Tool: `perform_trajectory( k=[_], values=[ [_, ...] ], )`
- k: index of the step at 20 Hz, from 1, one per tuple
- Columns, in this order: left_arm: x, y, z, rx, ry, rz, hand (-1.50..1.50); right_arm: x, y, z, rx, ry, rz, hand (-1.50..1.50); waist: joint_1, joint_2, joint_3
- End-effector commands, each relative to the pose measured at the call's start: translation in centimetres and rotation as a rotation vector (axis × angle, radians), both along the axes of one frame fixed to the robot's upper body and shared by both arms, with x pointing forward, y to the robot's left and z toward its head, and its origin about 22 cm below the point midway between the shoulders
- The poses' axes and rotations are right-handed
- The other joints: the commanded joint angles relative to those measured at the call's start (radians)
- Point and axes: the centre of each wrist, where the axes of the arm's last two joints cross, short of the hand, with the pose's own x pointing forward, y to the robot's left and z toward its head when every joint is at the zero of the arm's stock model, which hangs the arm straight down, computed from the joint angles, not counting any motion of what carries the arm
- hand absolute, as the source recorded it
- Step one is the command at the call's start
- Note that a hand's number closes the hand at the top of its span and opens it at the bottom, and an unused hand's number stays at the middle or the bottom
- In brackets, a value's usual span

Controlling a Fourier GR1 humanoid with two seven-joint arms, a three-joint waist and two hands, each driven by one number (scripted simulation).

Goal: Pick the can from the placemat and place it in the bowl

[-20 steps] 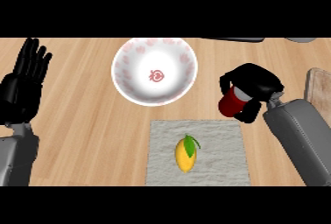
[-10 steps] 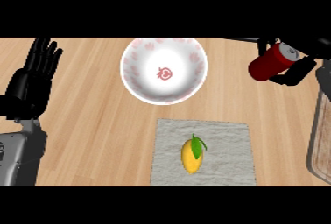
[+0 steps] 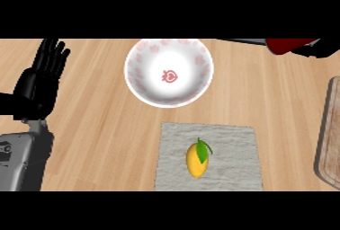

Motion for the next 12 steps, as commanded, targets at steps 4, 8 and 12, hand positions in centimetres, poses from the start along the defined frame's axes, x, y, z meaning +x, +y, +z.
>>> perform_trajectory(
  k=[4,8,12],
  values=[
    [0.7,0.1,0.8,0.018,-0.004,0.007,0.0,1.8,1.9,2.9,0.188,0.138,0.252,1.5,-0.009,-0.013,-0.004],
    [0.7,0.1,-0.4,0.016,0.031,0.021,0.0,2.9,5.3,3.5,0.191,0.212,0.307,1.5,-0.026,-0.019,-0.006],
    [0.4,1.2,-0.2,0.013,0.034,0.028,0.0,3.5,7.7,4.0,0.185,0.263,0.331,1.5,-0.032,-0.027,-0.006]
  ],
)
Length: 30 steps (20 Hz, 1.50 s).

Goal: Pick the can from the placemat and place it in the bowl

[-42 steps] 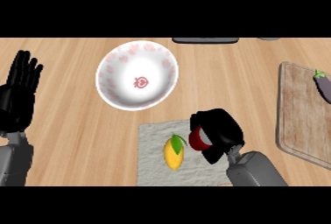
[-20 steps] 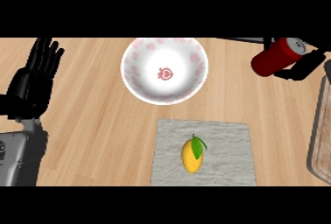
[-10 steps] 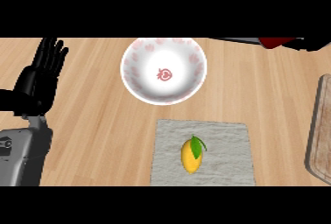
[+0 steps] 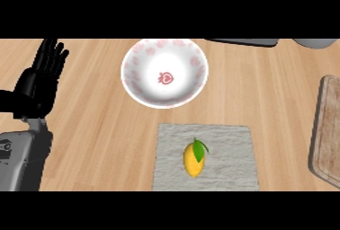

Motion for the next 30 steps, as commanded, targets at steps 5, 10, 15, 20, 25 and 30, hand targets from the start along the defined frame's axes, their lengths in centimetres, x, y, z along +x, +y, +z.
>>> perform_trajectory(
  k=[5,10,15,20,25,30],
  values=[
    [0.1,0.8,-0.1,-0.006,0.009,0.034,0.0,1.1,8.3,1.4,-0.078,0.144,0.274,1.5,-0.028,-0.013,-0.002],
    [-1.3,1.1,-1.6,0.0,0.033,0.036,0.0,1.2,13.1,-0.4,-0.14,0.17,0.325,1.5,-0.035,-0.018,-0.001],
    [-1.3,1.9,-1.3,-0.02,0.023,0.068,0.0,1.2,16.0,-5.0,-0.197,0.219,0.37,1.5,-0.064,-0.021,-0.001],
    [-1.1,2.2,-0.2,-0.006,-0.001,0.081,0.0,0.7,19.7,-8.3,-0.245,0.172,0.342,1.5,-0.071,-0.021,-0.001],
    [-1.3,2.4,0.6,-0.014,0.002,0.078,0.0,-0.1,22.1,-12.2,-0.319,0.188,0.239,1.5,-0.07,-0.023,-0.001],
    [-1.5,0.8,-0.4,-0.002,0.016,0.053,0.0,-0.9,22.3,-16.6,-0.258,0.335,0.169,-1.5,-0.059,-0.023,-0.001]
  ],
)
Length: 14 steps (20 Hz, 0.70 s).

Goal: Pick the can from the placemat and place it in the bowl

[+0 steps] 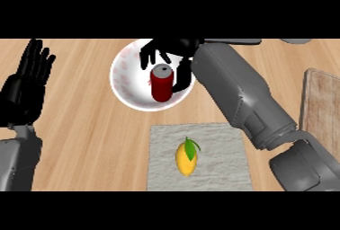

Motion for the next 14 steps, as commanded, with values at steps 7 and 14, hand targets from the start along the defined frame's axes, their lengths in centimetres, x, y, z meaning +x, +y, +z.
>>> perform_trajectory(
  k=[7,14],
  values=[
    [-0.1,-0.8,-0.6,-0.013,0.017,-0.029,0.0,-0.6,-0.5,-4.1,0.261,0.297,-0.039,-1.5,0.018,0.004,0.001],
    [0.5,-0.8,-0.2,-0.006,-0.013,-0.011,0.0,0.8,-2.3,-0.7,0.535,0.299,-0.191,-1.5,0.015,0.017,0.0]
  ],
)
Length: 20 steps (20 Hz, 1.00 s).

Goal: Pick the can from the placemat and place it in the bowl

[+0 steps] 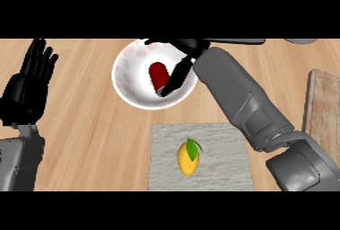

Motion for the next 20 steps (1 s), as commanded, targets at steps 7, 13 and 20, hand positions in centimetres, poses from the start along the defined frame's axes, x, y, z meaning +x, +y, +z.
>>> perform_trajectory(
  k=[7,13,20],
  values=[
    [0.7,-1.2,1.4,-0.014,-0.027,-0.021,0.0,2.2,-9.3,3.3,0.2,0.102,-0.252,-1.5,0.022,0.02,0.001],
    [0.6,-1.3,0.7,-0.001,-0.023,-0.061,0.0,2.5,-14.2,4.6,0.259,0.114,-0.279,-1.5,0.048,0.042,0.003],
    [0.7,-1.3,1.4,-0.003,-0.048,-0.076,0.0,2.1,-19.1,5.6,0.271,0.113,-0.299,-1.5,0.082,0.056,0.004]
  ],
)
